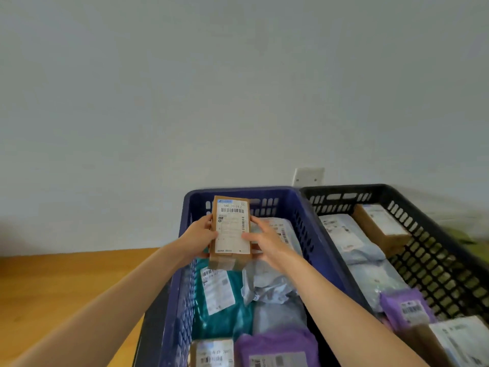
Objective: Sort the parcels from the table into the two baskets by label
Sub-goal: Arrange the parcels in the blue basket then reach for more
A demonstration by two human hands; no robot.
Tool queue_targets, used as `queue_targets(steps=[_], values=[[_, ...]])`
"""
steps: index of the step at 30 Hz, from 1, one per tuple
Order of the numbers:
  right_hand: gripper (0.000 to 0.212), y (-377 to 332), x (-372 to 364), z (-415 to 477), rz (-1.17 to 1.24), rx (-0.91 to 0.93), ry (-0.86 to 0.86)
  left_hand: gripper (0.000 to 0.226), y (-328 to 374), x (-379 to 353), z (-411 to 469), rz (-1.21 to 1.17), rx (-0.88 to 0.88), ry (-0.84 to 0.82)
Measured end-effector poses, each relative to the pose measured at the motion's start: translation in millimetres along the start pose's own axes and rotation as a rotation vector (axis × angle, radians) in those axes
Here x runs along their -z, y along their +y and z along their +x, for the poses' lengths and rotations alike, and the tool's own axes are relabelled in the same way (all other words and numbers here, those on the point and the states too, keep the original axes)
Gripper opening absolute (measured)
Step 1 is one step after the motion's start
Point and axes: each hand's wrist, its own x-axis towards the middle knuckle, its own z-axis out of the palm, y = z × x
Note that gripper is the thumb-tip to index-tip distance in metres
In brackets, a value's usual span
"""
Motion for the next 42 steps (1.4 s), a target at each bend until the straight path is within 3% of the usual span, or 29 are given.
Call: queue_targets(steps=[11, 22, 27, 30, 32, 36, 42], values=[[0.075, 21.1, 3.4, 61.4, -0.108, -0.074, -0.109, 0.033, -14.1, -10.7, 61.3, 0.076, 0.147, 0.069], [0.073, 26.9, 22.9, 79.0, -0.317, 0.046, -0.091, 0.032, -15.7, -28.2, 92.0, 0.083, 0.183, 0.048], [0.081, 34.9, 11.8, 82.0, -0.57, 0.094, -0.023, 0.044, -26.3, -31.3, 98.6, 0.043, 0.23, 0.043], [0.081, 33.1, 15.2, 82.7, -0.897, 0.239, 0.066, 0.044, -24.8, -32.9, 101.0, 0.069, 0.219, 0.037], [0.077, 33.0, 23.4, 86.4, -1.083, 0.322, 0.014, 0.043, -24.1, -32.6, 103.6, 0.064, 0.216, 0.05], [0.077, 41.4, 36.4, 96.9, -1.19, 0.279, -0.12, 0.042, -26.9, -34.7, 111.7, 0.02, 0.235, 0.067], [0.077, 47.8, 44.8, 107.6, -1.234, 0.219, -0.156, 0.043, -32.3, -40.7, 121.7, 0.008, 0.254, 0.067]])
